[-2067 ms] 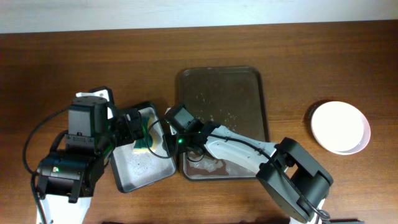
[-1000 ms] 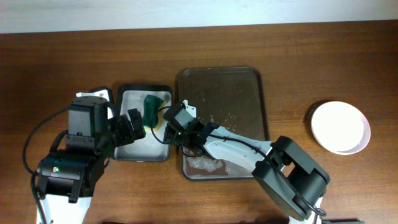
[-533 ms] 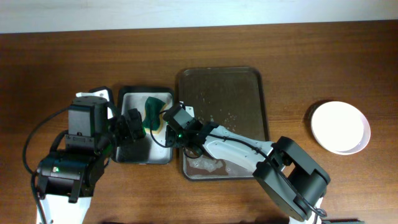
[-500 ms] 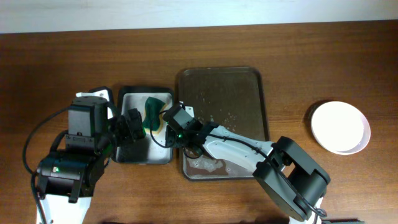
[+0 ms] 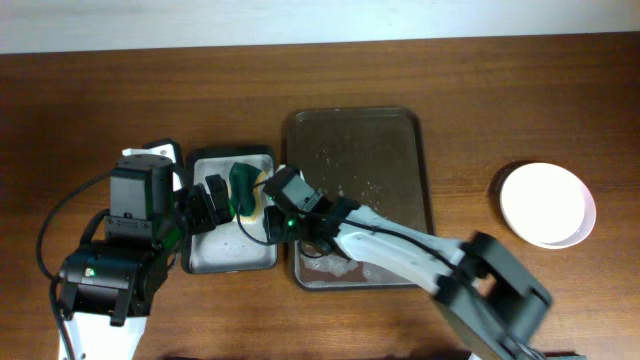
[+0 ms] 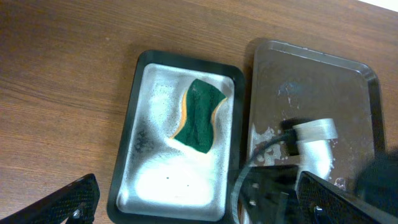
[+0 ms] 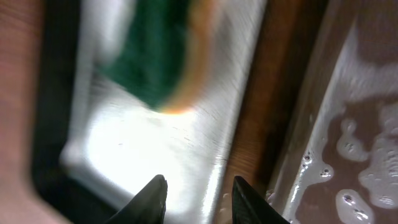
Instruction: Clean dirty plates on tray and stack at the side
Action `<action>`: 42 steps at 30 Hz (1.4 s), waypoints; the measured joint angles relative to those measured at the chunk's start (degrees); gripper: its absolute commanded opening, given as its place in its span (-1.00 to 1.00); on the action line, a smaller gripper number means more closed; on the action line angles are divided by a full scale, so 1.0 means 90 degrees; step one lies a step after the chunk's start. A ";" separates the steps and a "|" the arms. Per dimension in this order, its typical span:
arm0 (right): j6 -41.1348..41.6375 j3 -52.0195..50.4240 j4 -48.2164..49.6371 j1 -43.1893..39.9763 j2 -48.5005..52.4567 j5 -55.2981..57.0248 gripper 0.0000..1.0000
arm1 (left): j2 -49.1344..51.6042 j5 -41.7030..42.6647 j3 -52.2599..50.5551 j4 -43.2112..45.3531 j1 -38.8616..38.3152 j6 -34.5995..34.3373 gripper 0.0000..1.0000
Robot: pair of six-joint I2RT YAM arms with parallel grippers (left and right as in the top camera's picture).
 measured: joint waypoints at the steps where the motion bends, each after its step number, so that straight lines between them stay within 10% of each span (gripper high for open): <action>1: -0.0131 0.0000 -0.0119 -0.0029 -0.0367 0.0036 -0.29 | 0.0000 0.0000 0.0000 0.0002 0.0000 -0.0002 0.99; 7: -0.1661 0.0032 -0.2475 -0.0661 -0.3028 0.0799 -0.06 | 0.0000 0.0000 0.0000 0.0002 0.0000 0.0000 0.99; 10: -0.2431 0.0032 -0.2973 -0.1020 -0.4809 0.0974 0.97 | 0.0000 0.0000 0.0000 -0.0002 0.0000 0.0000 0.99; 17: -0.2735 0.0051 -0.3653 -0.1059 -0.7303 0.1035 0.97 | 0.0000 -0.0002 0.0000 0.0010 0.0000 0.0000 0.99; 27: -0.3164 0.0044 -0.5146 -0.1061 -0.7580 0.1892 0.97 | 0.0000 0.0000 0.0000 0.0002 0.0000 -0.0002 0.99; 42: -0.3383 -0.6169 -0.0384 -0.3900 -1.1332 0.1982 0.97 | 0.0000 -0.0002 0.0000 0.0000 0.0000 -0.0002 1.00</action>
